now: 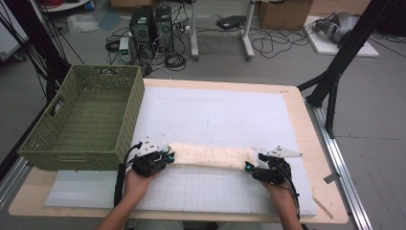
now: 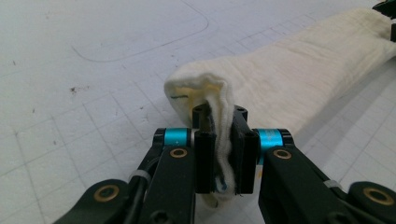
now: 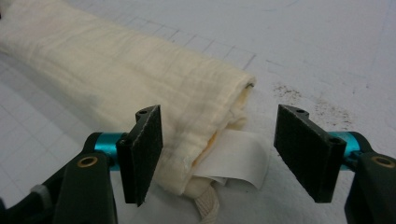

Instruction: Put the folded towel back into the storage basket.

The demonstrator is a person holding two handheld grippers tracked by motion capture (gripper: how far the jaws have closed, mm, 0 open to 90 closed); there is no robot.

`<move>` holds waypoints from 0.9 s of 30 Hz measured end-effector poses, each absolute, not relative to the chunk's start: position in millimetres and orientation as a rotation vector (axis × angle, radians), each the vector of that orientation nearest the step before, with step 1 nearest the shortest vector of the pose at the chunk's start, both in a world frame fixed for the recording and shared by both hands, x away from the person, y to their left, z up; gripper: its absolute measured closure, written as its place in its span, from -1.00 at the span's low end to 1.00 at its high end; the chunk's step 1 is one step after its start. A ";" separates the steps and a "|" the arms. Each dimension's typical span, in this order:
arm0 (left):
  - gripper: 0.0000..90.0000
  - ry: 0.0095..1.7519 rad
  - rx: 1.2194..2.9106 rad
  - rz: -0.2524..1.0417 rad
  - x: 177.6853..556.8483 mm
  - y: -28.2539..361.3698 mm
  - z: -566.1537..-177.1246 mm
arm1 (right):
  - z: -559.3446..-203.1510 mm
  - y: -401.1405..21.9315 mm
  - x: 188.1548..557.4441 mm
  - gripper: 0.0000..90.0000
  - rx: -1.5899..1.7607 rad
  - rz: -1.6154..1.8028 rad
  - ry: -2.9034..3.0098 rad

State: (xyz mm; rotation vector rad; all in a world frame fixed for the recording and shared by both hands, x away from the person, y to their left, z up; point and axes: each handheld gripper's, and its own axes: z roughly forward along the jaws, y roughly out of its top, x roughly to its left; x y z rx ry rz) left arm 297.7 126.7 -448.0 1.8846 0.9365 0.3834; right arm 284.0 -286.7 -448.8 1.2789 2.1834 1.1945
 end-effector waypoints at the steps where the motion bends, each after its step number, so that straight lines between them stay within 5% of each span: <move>1: 0.82 0.936 1.889 0.383 297.8 126.9 -448.2 | -449.2 -285.6 284.6 -0.21 1.269 1.193 2.198; 9: 0.81 0.934 1.913 0.384 298.1 125.5 -448.9 | -451.2 -277.4 285.1 0.12 1.278 1.142 2.257; 16: 0.81 0.937 1.927 0.386 298.5 123.7 -449.5 | -451.4 -272.0 279.9 0.71 1.236 1.180 2.294; 27: 0.82 0.921 1.909 0.398 297.7 127.6 -441.8 | -442.1 -277.2 277.3 0.79 1.244 1.248 2.251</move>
